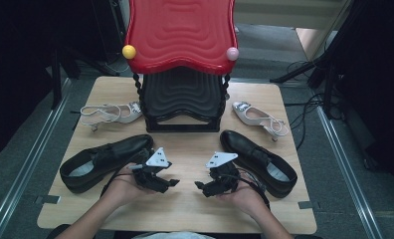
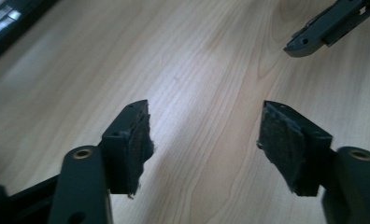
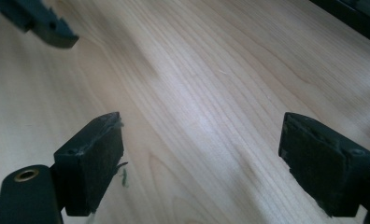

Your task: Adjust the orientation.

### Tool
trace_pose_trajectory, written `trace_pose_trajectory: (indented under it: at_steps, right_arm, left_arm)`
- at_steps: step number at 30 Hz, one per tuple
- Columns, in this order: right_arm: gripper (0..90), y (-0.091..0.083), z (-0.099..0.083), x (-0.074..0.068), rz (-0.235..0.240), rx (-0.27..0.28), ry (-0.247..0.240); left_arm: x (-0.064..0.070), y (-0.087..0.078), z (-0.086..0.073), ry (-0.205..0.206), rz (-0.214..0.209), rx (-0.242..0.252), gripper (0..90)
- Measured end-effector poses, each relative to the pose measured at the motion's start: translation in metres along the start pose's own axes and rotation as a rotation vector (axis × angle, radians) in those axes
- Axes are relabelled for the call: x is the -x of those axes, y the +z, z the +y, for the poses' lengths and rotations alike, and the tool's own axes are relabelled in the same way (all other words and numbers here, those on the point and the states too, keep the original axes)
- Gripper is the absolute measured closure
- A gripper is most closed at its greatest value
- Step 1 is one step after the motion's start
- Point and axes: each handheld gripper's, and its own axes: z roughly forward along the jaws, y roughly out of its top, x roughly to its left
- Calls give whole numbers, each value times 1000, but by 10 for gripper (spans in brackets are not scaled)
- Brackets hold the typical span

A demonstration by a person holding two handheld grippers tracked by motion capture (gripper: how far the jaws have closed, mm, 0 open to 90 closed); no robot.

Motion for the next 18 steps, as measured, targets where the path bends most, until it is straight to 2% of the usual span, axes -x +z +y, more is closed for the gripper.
trace_pose_trajectory:
  at_steps: [1, 2, 3, 5, 8, 9, 10, 11, 16, 18]
  right_arm:
    - [146, -3, 1, 1, 13, -5, 1]
    - [150, -5, 1, 1, 12, -3, -10]
    - [154, -8, 0, 1, 38, -10, -36]
    - [206, -13, 0, -1, 31, -3, -57]
    - [260, -21, 1, -2, 54, 15, -22]
    - [260, -21, 1, -2, 54, 15, -22]
    - [313, -25, 2, -1, 54, 28, -8]
    - [330, -27, 2, 0, 59, 34, 0]
    - [380, -33, 4, 6, 76, 40, 89]
    - [397, -33, 3, 8, 74, 41, 92]
  left_arm:
    - [-1, -3, 0, -22, -17, -7, 354]
    - [-3, -6, -1, -26, -44, -8, 429]
    - [-3, -8, -2, -35, -57, -1, 466]
    - [-5, -11, -2, -46, -76, -2, 467]
    - [-5, -15, -1, -84, -81, -14, 488]
    - [-5, -15, -1, -84, -81, -14, 502]
    - [-6, -17, 2, -136, -91, -20, 512]
    - [-6, -18, 2, -153, -99, -11, 514]
    - [-7, -23, 2, -171, -106, 28, 524]
    - [-6, -25, 1, -171, -91, 42, 546]
